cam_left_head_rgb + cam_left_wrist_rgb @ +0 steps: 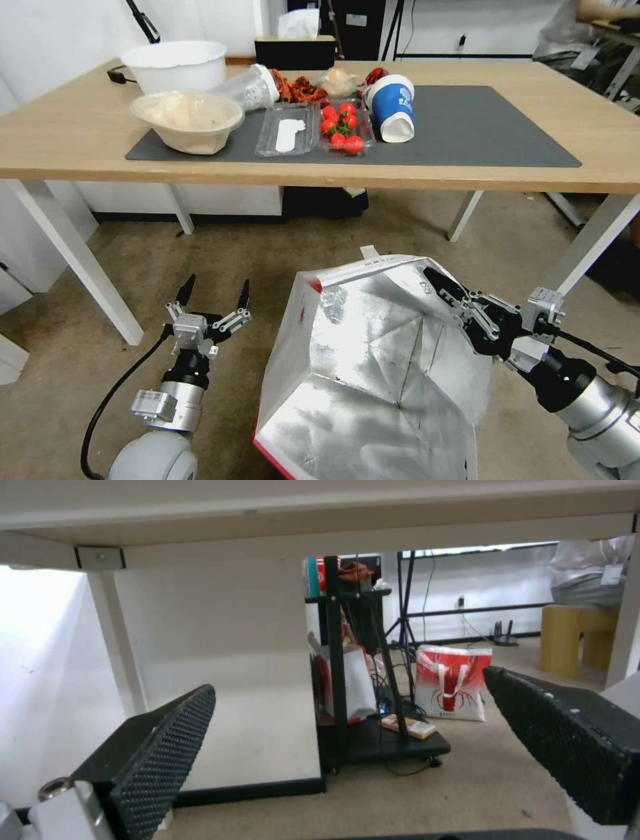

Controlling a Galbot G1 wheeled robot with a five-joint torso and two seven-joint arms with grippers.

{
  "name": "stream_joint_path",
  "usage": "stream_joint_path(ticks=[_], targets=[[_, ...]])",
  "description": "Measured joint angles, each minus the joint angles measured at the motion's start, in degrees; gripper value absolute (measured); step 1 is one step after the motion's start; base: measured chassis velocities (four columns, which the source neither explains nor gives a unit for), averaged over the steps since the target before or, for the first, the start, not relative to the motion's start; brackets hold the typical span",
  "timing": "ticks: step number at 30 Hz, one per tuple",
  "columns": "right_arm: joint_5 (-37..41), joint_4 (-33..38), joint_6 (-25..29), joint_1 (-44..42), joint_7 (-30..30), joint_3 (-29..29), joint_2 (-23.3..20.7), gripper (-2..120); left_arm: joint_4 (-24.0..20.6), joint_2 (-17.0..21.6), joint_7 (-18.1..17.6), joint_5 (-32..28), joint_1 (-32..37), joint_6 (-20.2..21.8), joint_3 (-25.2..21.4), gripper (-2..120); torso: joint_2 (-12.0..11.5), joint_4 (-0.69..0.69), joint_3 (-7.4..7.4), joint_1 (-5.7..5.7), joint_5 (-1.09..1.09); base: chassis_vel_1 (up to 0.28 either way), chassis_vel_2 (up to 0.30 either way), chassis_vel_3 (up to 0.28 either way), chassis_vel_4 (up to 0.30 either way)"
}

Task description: Pick up the food delivery bag from the floor and place it on the table.

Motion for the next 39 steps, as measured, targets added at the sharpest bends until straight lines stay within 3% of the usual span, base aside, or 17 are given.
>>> stream_joint_path(ticks=[19, 39], targets=[[6.31, 0.00, 2.34, 0.50, -3.24, -3.10, -1.50, 0, -0.32, -0.05, 0.00, 0.14, 0.07, -0.15, 0.05, 100, 4.37, 0.01, 3.08, 1.30, 0.00, 0.000, 0.000, 0.000, 0.000], [7.08, 0.01, 2.53, 0.15, -5.17, -2.10, -1.29, 0, -1.05, 0.62, 0.09, 0.17, 0.95, -0.15, -0.71, 100, 8.84, 0.00, 6.11, 2.71, 0.01, 0.000, 0.000, 0.000, 0.000]])
